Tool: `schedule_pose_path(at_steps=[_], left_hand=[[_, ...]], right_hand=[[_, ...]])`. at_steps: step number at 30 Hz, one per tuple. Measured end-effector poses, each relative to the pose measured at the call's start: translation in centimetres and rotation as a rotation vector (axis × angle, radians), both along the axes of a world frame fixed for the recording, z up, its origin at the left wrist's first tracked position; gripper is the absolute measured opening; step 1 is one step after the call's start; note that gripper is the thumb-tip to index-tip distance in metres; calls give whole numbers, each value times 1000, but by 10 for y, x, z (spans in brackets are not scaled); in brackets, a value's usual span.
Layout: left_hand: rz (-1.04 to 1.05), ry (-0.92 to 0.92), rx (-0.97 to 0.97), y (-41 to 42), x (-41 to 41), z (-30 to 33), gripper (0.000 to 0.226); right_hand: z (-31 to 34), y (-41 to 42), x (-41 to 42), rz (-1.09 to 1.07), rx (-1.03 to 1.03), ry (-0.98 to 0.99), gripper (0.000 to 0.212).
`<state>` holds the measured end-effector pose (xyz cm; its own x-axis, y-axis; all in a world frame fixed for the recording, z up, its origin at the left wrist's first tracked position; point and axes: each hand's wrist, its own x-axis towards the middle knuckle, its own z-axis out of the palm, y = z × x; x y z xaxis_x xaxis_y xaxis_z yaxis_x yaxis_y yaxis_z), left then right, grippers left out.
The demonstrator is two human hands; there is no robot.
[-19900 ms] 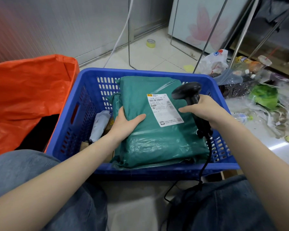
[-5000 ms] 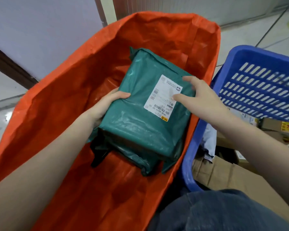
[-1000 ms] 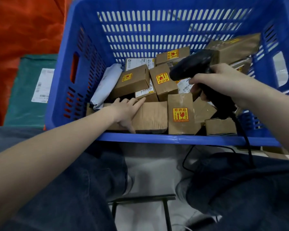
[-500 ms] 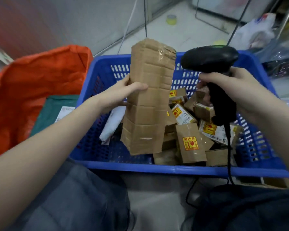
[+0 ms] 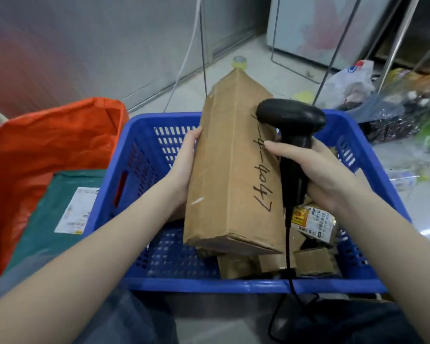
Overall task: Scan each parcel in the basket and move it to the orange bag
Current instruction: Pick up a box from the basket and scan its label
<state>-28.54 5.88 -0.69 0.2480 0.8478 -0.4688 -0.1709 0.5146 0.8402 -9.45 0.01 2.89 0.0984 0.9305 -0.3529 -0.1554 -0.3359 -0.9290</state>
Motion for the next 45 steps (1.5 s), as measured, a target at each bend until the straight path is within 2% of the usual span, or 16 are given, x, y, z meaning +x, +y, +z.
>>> schedule_pose_path(at_steps=[3, 5, 9, 11, 14, 16, 18, 24, 26, 28, 30, 34, 35, 40, 42, 45], left_hand=[[-23, 332, 205, 4, 0, -5, 32], [-42, 422, 278, 6, -1, -3, 34], [-275, 347, 263, 1, 0, 10, 37], [-319, 356, 193, 3, -6, 10, 46], [-244, 311, 89, 8, -13, 8, 56], [-170, 224, 32, 11, -15, 5, 76], [-137, 158, -4, 15, -15, 3, 81], [-160, 69, -37, 15, -16, 2, 73], [-201, 173, -10, 15, -17, 1, 64], [-224, 338, 82, 11, -14, 3, 45], [-209, 433, 153, 10, -14, 2, 45], [-280, 400, 116, 14, -16, -6, 79], [-306, 393, 103, 16, -18, -9, 79], [-327, 316, 40, 16, -15, -8, 48], [-309, 316, 55, 15, -13, -5, 48], [-299, 289, 114, 14, -11, -3, 50]], right_hand=[[-1, 4, 2, -71, -7, -20, 42], [-2, 7, 2, -91, -17, 24, 44], [-5, 11, -3, -120, -8, 44, 33], [-7, 12, -5, -135, 1, 59, 31], [-7, 12, -5, -110, 18, 98, 38], [-5, 12, -4, -121, 20, 38, 39], [-5, 12, -2, -135, 13, -28, 34], [-9, 7, -5, -38, -24, -20, 27], [-10, 7, -5, -33, -9, -34, 30], [-11, 7, -3, -42, -1, -60, 33], [-11, 7, -1, -45, -2, -52, 33], [-10, 8, 0, -33, 7, -49, 40], [-10, 8, 0, -31, 13, -40, 40], [-8, 7, 3, -24, 35, -21, 35], [-8, 7, 3, -27, 40, -26, 31], [-11, 9, 5, -40, 34, -41, 37]])
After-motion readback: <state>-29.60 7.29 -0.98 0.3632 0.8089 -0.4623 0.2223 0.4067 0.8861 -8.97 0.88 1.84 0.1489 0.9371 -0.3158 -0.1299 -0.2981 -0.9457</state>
